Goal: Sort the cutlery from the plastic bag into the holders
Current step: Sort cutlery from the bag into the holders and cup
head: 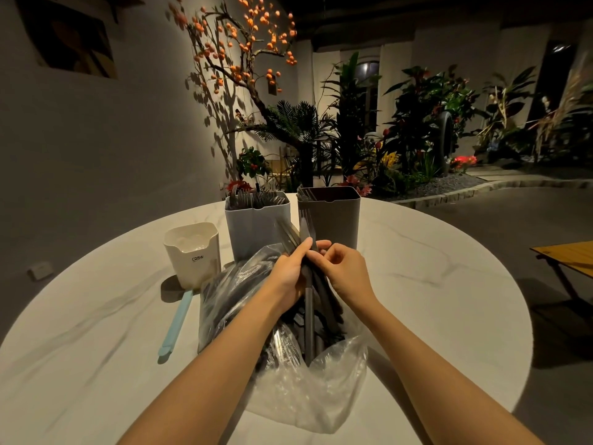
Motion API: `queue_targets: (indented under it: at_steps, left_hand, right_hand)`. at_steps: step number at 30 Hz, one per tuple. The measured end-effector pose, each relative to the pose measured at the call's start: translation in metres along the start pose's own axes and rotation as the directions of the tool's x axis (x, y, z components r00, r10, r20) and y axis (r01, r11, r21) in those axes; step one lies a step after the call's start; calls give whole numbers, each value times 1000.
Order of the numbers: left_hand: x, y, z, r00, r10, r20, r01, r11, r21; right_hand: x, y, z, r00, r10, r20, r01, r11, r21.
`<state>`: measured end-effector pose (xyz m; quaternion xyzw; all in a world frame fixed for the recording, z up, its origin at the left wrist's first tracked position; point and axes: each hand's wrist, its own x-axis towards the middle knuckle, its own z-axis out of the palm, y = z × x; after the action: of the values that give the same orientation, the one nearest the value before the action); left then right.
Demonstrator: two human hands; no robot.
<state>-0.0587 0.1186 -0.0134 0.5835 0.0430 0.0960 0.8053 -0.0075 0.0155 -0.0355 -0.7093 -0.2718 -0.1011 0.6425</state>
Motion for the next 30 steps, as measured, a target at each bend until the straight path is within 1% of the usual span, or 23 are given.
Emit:
queue_targets:
  at_steps: [3,5,7,9,11,14,16,18,20,21,22,26,28,30]
  left_hand:
    - [1,-1,-1,1000,-3,7,3,1000,25]
    - [1,-1,-1,1000,9,-4,-9,999,31]
    - [2,-2,-1,999,30,-29,-29,999,46]
    - [4,-2,-1,998,53,-46,-50,997,61]
    - [5,-3,1,992,97,-80,-87,988,128]
    - [7,-4,2,958,214,-188,-154,944,292]
    - [7,-4,0,930,258,-260,-173,935,310]
    - [8,-2,-2,917,243,-317,-173,957,234]
    - [9,2,-2,919,180,-349,-183,983,26]
    - [10,4,-2,919,156,-362,-195,978,-73]
    - [10,5,-1,914,148,-377,-211,968,-132]
    - [13,6,-3,871,193,-452,-299,938,-175]
    - [14,10,-5,847,198,-493,-343,912,-223]
    - [14,12,-7,830,209,-516,-384,887,-257]
  right_hand:
    - [2,0,-1,999,51,-6,-51,996,-74]
    - [2,-1,-2,993,104,53,-98,989,-115]
    - [1,-1,-4,981,128,145,-123,992,-41]
    - [0,-4,-6,974,127,189,-141,988,63]
    - [-2,-6,-7,972,127,196,-150,983,104]
    - [-2,-7,-7,979,133,157,-147,985,85]
    - [-1,-8,-8,979,161,126,-173,981,87]
    - [-1,-11,-8,968,203,146,-223,964,144]
    - [-2,-13,-8,949,246,197,-278,948,155]
    - [-2,-15,-8,937,267,225,-301,945,132]
    - [-3,-16,-8,924,286,255,-319,943,99]
    - [-4,-18,-8,874,322,364,-353,935,21]
    - [-3,-17,-9,870,333,363,-366,931,22]
    - [-2,-16,-10,866,358,348,-402,914,60]
